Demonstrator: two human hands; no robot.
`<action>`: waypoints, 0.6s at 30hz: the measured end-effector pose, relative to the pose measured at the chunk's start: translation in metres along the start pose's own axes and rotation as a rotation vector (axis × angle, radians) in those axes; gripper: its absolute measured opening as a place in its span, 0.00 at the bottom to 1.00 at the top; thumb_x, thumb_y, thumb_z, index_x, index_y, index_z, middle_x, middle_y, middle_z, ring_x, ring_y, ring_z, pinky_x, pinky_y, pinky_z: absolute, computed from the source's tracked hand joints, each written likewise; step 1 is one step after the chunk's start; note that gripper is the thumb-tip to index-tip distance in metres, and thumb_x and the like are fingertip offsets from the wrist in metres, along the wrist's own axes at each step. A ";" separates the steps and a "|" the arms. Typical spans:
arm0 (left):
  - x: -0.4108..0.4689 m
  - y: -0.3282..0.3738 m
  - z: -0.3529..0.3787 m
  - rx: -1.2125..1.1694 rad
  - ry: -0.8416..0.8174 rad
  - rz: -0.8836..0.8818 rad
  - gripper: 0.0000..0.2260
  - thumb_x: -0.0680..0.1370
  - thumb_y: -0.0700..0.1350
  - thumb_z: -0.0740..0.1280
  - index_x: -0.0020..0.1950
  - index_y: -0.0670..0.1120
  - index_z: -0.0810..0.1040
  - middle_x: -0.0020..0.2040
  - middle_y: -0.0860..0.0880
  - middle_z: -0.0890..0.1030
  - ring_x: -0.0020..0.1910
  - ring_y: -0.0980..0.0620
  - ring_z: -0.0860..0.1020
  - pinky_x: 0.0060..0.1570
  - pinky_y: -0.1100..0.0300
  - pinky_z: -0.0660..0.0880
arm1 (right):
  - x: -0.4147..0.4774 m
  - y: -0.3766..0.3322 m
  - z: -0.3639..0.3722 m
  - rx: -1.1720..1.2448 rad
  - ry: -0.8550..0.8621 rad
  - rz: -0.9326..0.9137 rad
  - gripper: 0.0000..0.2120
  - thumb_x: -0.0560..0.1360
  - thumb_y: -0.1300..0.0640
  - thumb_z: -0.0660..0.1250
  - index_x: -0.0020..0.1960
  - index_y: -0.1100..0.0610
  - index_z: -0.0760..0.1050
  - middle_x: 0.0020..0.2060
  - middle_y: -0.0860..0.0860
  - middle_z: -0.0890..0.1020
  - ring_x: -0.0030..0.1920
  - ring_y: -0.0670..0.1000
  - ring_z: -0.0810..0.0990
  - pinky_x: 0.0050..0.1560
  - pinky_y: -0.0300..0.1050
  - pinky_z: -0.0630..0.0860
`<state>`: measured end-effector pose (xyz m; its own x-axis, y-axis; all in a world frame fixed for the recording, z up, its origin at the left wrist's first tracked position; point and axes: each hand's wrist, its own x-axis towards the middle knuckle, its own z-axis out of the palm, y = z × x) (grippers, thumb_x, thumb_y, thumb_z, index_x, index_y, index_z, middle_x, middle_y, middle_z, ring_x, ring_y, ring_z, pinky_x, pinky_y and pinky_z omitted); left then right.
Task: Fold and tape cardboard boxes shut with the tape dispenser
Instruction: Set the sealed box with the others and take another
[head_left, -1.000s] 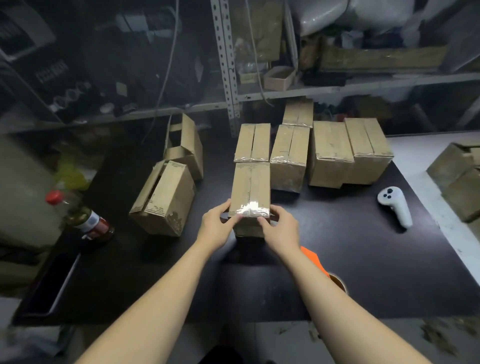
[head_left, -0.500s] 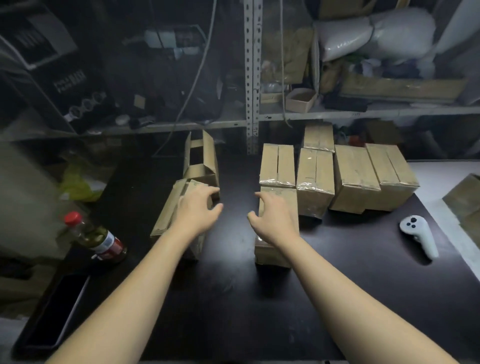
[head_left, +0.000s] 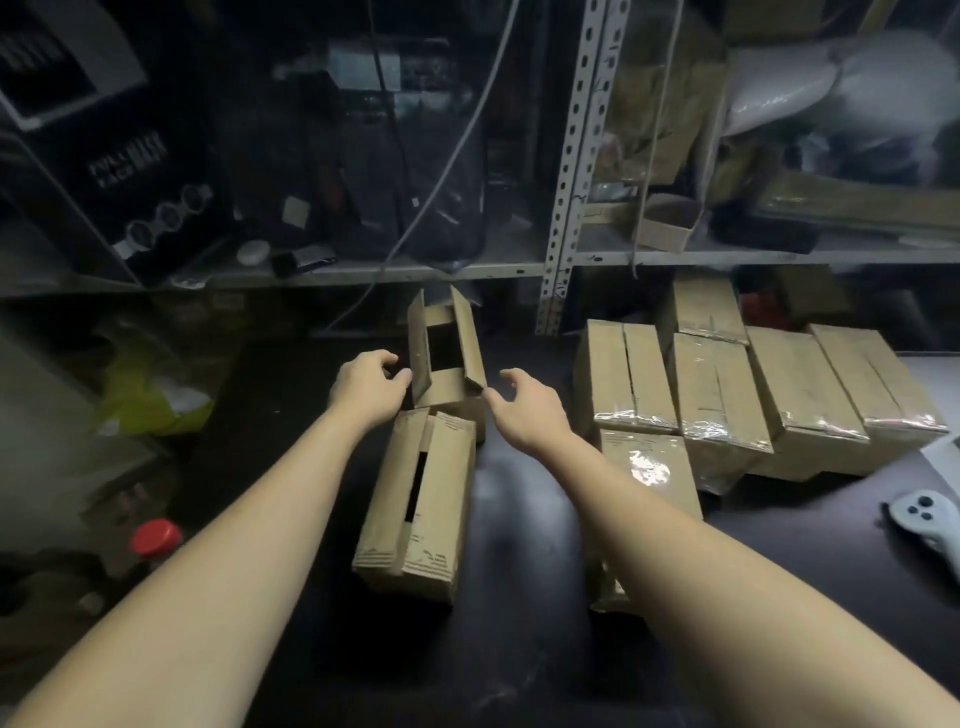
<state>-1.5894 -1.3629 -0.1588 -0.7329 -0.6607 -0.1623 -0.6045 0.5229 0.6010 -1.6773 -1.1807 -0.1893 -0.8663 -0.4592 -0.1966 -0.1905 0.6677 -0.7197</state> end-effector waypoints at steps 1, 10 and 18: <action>0.010 -0.001 0.004 -0.056 -0.026 -0.024 0.21 0.82 0.52 0.67 0.74 0.48 0.73 0.66 0.44 0.79 0.64 0.45 0.77 0.53 0.55 0.72 | 0.006 -0.003 0.005 0.041 -0.010 0.022 0.27 0.83 0.44 0.63 0.79 0.52 0.64 0.73 0.54 0.74 0.71 0.57 0.74 0.64 0.48 0.73; 0.048 -0.001 0.038 -0.404 -0.138 -0.062 0.24 0.79 0.51 0.72 0.74 0.47 0.73 0.58 0.50 0.78 0.51 0.55 0.77 0.51 0.58 0.73 | 0.031 -0.015 0.022 0.271 -0.027 0.094 0.24 0.84 0.46 0.61 0.79 0.48 0.66 0.73 0.52 0.75 0.72 0.53 0.74 0.74 0.52 0.70; 0.028 0.035 0.044 -0.579 -0.007 0.005 0.30 0.74 0.45 0.78 0.75 0.45 0.72 0.69 0.46 0.79 0.62 0.49 0.80 0.65 0.49 0.77 | 0.016 -0.023 0.001 0.432 0.129 0.084 0.28 0.79 0.47 0.69 0.78 0.48 0.69 0.72 0.49 0.77 0.70 0.49 0.75 0.73 0.50 0.71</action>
<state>-1.6452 -1.3393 -0.1766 -0.7384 -0.6544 -0.1625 -0.3333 0.1447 0.9317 -1.6869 -1.2038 -0.1765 -0.9260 -0.3194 -0.2013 0.0689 0.3812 -0.9219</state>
